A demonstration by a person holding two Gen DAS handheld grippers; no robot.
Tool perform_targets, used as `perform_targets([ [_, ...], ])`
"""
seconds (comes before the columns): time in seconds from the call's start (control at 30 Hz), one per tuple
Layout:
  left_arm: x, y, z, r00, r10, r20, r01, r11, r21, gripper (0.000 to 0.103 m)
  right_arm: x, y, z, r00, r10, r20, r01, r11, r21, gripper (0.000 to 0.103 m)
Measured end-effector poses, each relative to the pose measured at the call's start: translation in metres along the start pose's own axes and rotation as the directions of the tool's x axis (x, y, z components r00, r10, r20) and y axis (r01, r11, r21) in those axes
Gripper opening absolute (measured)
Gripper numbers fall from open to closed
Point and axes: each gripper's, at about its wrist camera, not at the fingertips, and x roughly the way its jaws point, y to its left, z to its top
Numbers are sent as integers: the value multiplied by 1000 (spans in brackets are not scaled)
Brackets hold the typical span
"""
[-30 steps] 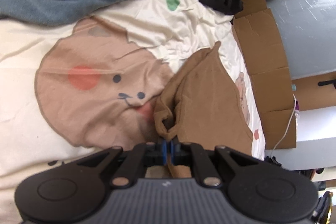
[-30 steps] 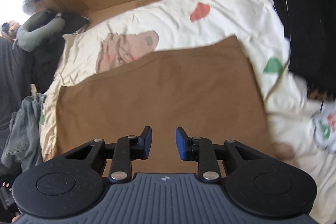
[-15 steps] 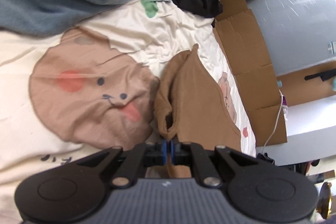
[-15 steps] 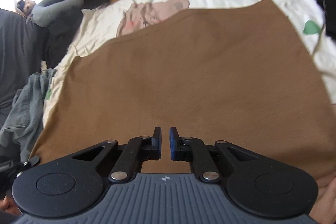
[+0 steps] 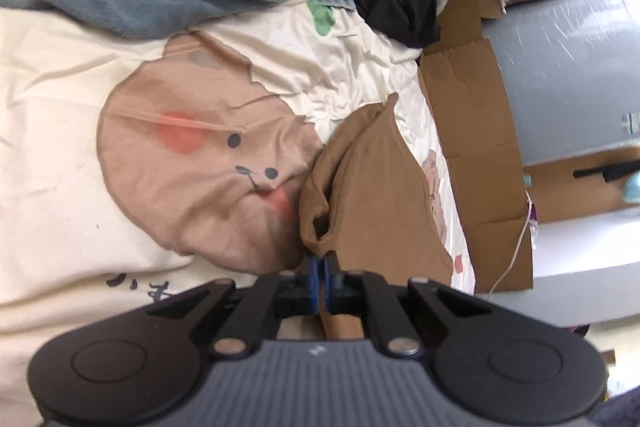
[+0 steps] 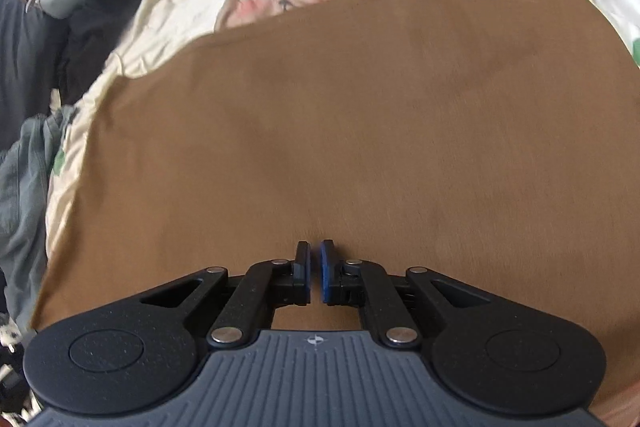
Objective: Fold clothes
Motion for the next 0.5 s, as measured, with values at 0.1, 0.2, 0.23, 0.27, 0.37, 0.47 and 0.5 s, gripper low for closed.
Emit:
perform_targets([
  [0.1,0,-1,2,1000,-5,-3,5,1000,11,3,-3,1,-14,1000,13,-10,-13,1000,-5,4],
  [0.2,-1,-4,3,1000,-13,0,13,1000,18,3,-8,-1,-28,1000,15,-6,-15,1000,5,4],
  [0.23,-1,-6,3,1000,-18,1,18,1000,23,3,-10,-1,-31,1000,16,-5,-15,1000,12,4],
  [0.27,-1,-8,3,1000,-21,2,21,999,27,3,-12,-1,-36,1000,17,-5,-17,1000,18,4],
  [0.37,-1,-11,2,1000,-27,9,27,999,27,2,-16,-1,-48,1000,24,-13,-23,1000,18,5],
  [0.47,-2,-12,0,999,-29,18,28,999,25,2,-19,-2,-62,999,24,-30,-23,1000,16,6],
  [0.5,-2,-12,0,999,-29,19,28,999,25,2,-19,-3,-65,999,23,-36,-22,1000,19,7],
])
